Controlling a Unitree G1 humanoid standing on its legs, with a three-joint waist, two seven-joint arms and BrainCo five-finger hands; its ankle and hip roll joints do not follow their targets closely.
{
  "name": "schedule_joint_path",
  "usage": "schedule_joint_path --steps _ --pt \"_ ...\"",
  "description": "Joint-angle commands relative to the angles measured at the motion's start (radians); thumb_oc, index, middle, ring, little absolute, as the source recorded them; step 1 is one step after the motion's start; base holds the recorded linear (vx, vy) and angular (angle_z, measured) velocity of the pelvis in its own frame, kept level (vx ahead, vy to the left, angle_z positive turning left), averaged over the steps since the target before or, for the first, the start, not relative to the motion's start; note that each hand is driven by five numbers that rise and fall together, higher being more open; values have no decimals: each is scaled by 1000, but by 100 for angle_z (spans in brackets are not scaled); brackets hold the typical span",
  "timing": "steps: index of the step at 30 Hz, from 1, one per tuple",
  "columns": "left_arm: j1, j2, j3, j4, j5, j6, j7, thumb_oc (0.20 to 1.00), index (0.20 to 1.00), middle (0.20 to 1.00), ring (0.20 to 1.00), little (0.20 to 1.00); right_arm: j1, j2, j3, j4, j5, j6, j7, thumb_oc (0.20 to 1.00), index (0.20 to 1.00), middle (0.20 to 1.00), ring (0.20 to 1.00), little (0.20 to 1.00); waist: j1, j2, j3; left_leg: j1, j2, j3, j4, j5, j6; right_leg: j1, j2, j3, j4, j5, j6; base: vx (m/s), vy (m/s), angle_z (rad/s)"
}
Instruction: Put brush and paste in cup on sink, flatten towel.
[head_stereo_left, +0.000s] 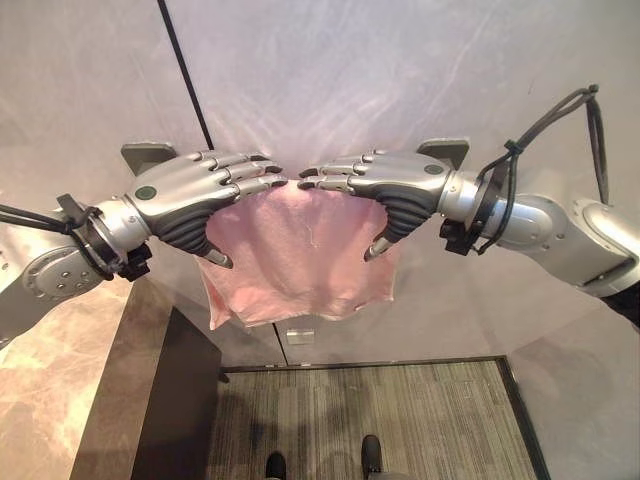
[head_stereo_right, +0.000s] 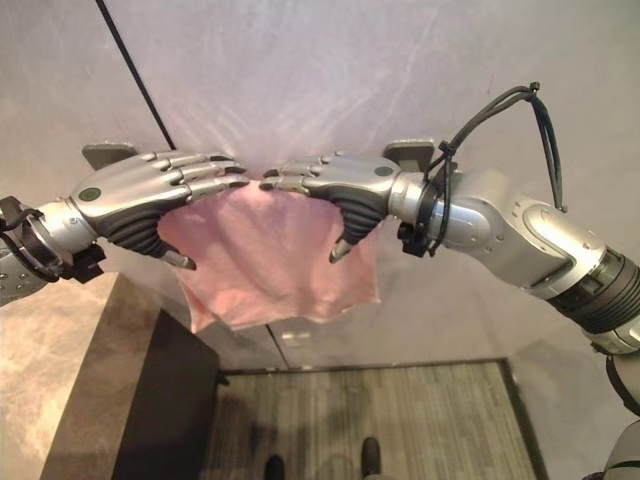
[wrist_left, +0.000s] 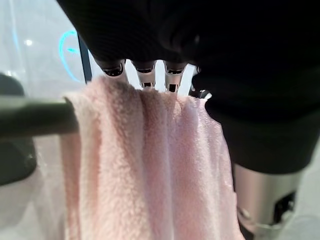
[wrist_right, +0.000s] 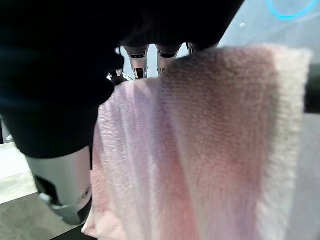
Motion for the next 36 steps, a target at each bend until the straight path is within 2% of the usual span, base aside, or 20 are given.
schedule_joint_path --steps 1,6,10,12,24,36 --pt "166 41 68 60 114 -2 -64 1000 1000 1000 1000 1000 56 -98 -36 -35 -47 -20 10 1000 1000 1000 1000 1000 20 -24 18 21 -6 15 3 2 8 88 -52 -22 -1 -37 79 0 0 0" --pt "315 29 187 74 155 -9 -53 1000 1000 1000 1000 1000 136 -130 -97 -78 -67 -44 -1 1000 1000 1000 1000 1000 19 -23 11 28 -2 16 3 0 7 96 -51 -23 -1 -40 79 0 0 0" --pt "469 -49 312 120 151 7 -42 1000 1000 1000 1000 1000 263 -138 -190 -81 -78 -48 -1 1000 1000 1000 1000 1000 23 -29 9 28 -1 12 3 0 7 98 -50 -27 -1 -39 77 0 0 0" --pt "507 -70 339 145 160 13 -38 1000 1000 1000 1000 1000 296 -136 -211 -70 -82 -48 0 1000 1000 1000 1000 1000 22 -31 7 27 -1 10 3 1 7 99 -50 -29 -1 -39 76 0 0 0" --pt "537 -115 388 319 206 58 23 1000 1000 1000 1000 1000 374 -144 -262 32 -127 -35 -16 1000 1000 1000 1000 1000 27 -42 17 11 5 1 3 12 3 90 -46 -41 -1 -35 72 0 0 0" --pt "519 -179 430 485 150 103 76 1000 1000 1000 1000 1000 378 -152 -255 151 -177 -20 -30 1000 1000 1000 1000 1000 29 -41 20 1 3 -8 3 14 3 86 -47 -49 -1 -35 69 0 2 1"
